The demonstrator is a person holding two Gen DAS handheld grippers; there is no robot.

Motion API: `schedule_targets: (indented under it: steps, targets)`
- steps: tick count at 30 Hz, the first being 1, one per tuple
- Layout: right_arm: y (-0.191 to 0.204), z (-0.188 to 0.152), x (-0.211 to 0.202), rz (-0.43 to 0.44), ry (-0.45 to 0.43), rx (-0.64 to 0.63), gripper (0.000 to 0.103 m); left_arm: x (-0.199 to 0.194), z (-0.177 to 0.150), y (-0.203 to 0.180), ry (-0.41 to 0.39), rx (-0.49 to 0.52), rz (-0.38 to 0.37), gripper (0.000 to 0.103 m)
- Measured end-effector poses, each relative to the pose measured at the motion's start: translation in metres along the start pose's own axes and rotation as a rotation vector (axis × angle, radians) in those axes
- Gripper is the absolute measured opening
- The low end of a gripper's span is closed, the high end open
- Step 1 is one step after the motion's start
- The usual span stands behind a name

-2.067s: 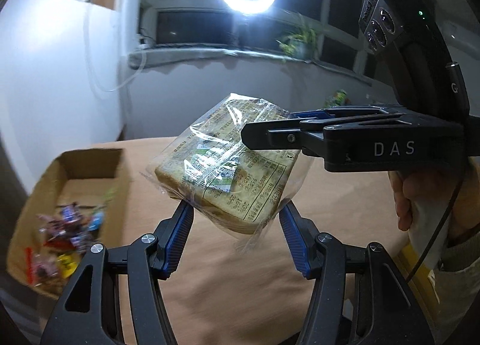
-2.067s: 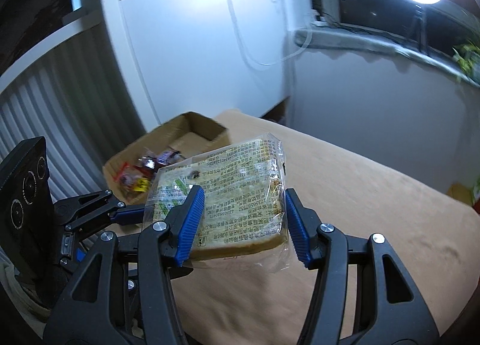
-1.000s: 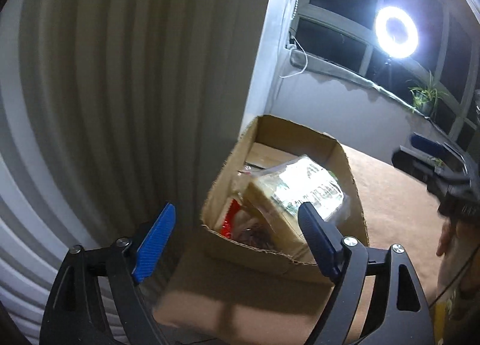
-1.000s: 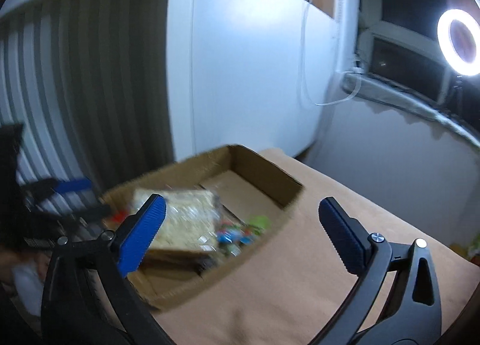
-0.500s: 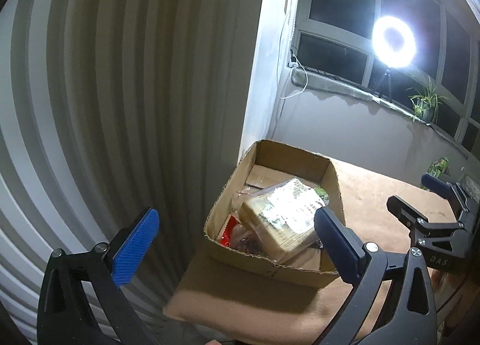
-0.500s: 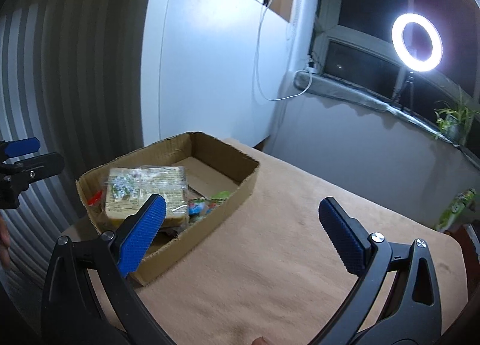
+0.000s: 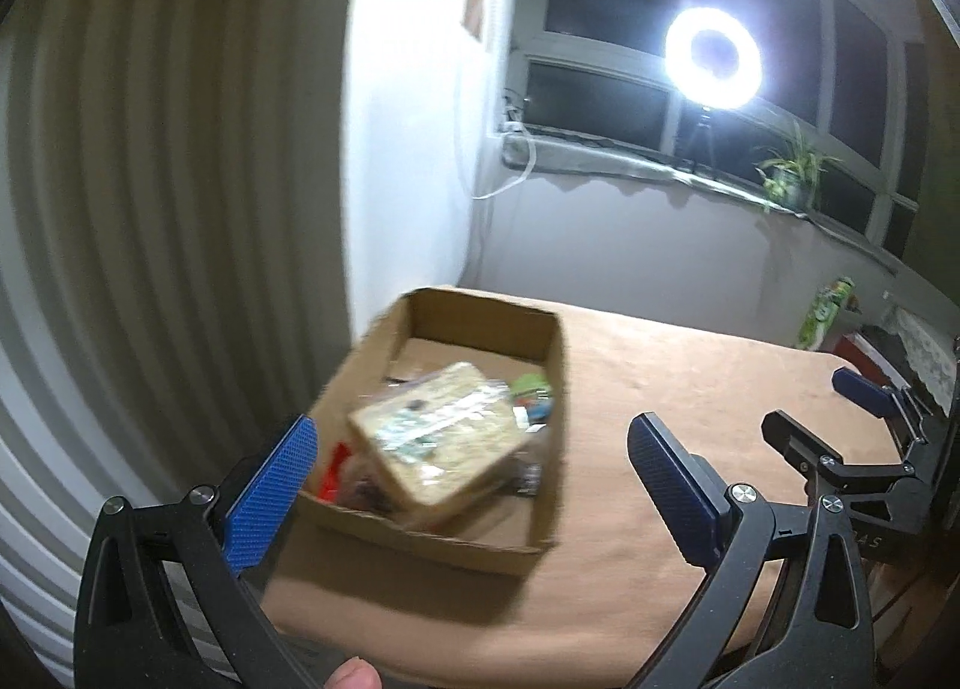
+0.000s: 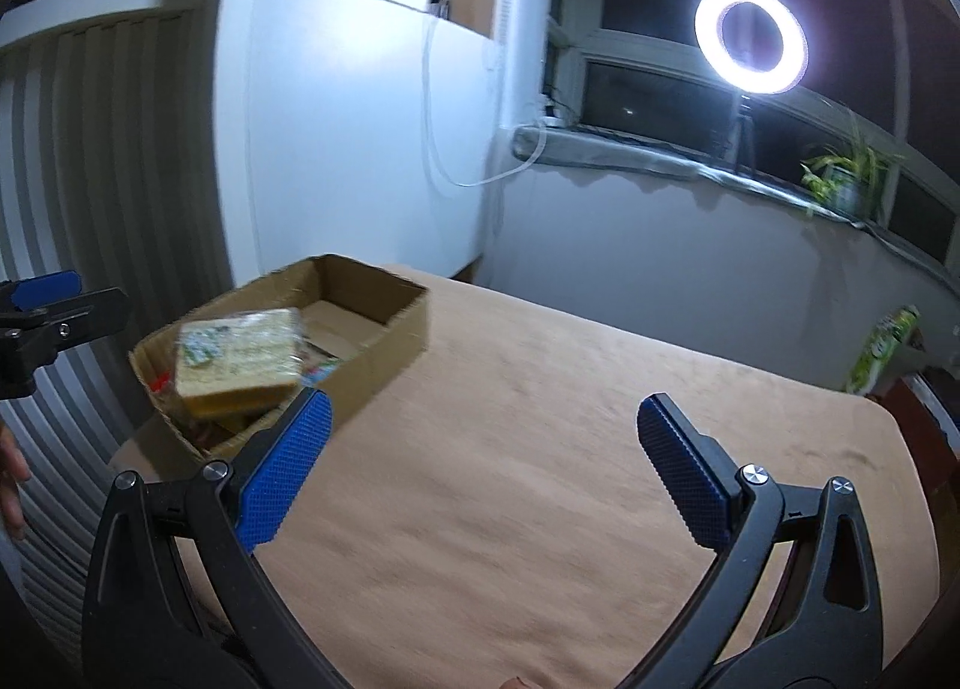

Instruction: Organize snacks

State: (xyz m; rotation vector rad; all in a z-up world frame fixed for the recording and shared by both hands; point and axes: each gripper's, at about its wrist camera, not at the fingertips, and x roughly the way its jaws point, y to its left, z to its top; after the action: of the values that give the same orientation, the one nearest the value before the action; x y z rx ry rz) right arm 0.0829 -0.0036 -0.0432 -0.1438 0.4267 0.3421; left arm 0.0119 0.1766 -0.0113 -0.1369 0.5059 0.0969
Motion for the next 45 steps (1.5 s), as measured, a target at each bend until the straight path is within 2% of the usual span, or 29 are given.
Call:
schedule_targets:
  steps: [9,18,26,32,45]
  targets:
    - [-0.058,-0.015,-0.023,-0.078,-0.003,0.083,0.103,0.003,-0.003,-0.063,0.043,0.052,-0.064,0.103]
    - [-0.11,-0.028,-0.045,-0.14,-0.013,0.144,0.103,0.008,-0.012,-0.114,0.091,0.056,-0.176,0.103]
    - [-0.139,-0.038,-0.057,-0.169,-0.013,0.191,0.103,0.011,-0.019,-0.144,0.115,0.101,-0.096,0.103]
    - [-0.143,-0.038,-0.059,-0.177,-0.01,0.193,0.103,0.014,-0.023,-0.148,0.131,0.12,-0.045,0.103]
    - [-0.136,-0.032,-0.059,-0.173,-0.006,0.168,0.103,0.011,-0.024,-0.136,0.135,0.1,-0.051,0.103]
